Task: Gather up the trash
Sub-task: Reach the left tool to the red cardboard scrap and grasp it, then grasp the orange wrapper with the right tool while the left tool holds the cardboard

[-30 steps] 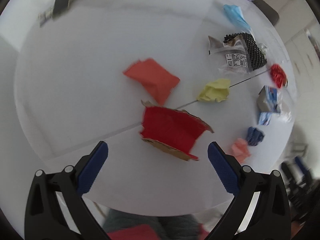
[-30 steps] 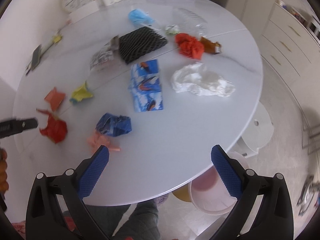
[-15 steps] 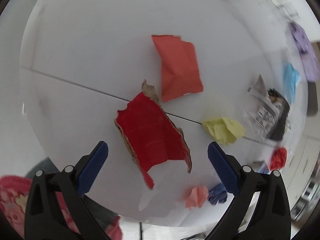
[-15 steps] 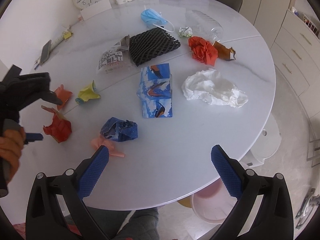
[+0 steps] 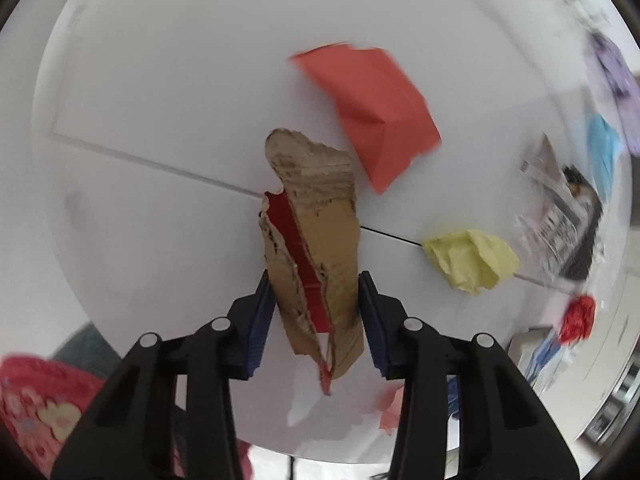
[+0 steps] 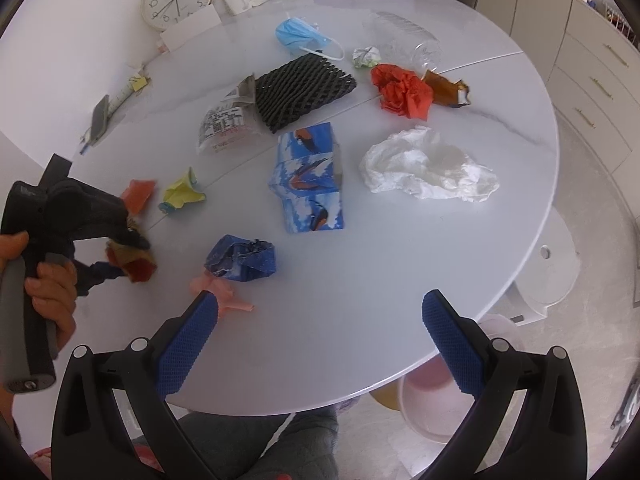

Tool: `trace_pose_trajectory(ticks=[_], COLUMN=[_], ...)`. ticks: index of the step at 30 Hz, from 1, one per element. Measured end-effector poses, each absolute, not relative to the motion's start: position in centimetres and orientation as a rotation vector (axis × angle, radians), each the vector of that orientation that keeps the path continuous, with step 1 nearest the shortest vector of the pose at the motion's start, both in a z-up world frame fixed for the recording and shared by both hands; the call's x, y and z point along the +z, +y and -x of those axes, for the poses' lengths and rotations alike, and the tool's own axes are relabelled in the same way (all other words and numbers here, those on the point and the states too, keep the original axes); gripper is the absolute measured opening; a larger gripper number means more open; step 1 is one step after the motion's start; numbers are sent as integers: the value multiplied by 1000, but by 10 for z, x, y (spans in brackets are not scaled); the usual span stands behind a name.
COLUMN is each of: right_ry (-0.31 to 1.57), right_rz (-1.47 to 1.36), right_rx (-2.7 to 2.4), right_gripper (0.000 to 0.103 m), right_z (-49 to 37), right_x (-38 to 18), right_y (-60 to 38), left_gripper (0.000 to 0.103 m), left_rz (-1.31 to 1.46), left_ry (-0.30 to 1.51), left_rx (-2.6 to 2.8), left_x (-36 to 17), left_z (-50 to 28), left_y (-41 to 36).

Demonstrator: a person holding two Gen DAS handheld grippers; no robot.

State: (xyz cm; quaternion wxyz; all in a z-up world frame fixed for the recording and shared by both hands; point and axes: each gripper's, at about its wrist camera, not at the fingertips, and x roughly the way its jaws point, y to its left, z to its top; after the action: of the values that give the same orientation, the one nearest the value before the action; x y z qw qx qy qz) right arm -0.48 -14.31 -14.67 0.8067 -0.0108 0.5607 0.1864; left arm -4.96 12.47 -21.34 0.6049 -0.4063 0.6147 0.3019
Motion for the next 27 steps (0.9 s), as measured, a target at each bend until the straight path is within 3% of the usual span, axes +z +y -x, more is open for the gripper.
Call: trace_pose_trajectory(ticks=[9, 17, 21, 27], right_ry=[1177, 1123, 1097, 1045], right_rz=[58, 105, 296, 691], right_rx=[506, 644, 836, 1075], right_gripper=[101, 101, 101, 101], right_z=[5, -9, -24, -31], right_x=[-134, -120, -127, -165], right_y=[-102, -14, 63, 167], left_gripper=[38, 38, 38, 38], left_rz=[802, 458, 353, 264], left_ry=[1471, 1393, 1342, 1275], left_rx=[500, 291, 243, 223], left_x=[-208, -154, -113, -111], left_z=[56, 89, 104, 80], left_y=[137, 190, 230, 273])
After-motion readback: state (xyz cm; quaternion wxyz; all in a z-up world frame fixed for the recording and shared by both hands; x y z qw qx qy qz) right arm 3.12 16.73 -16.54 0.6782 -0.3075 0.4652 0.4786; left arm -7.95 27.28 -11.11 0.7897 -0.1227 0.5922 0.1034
